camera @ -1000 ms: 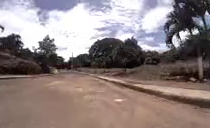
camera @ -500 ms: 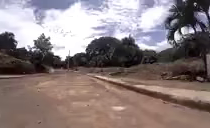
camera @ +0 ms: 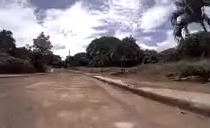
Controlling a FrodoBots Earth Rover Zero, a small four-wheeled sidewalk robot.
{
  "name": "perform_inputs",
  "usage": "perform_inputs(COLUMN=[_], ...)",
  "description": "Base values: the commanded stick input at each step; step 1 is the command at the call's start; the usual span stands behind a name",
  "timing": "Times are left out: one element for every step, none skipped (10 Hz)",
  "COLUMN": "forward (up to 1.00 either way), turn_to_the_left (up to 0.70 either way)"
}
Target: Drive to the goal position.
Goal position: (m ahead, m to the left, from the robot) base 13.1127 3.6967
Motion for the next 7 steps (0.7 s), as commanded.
perform_inputs(forward=[1.0, 1.0, 1.0, 1.0, 1.0, 1.0, 1.0], turn_to_the_left=[0.0, 0.0, 0.0, 0.0, 0.0, 0.0, 0.0])
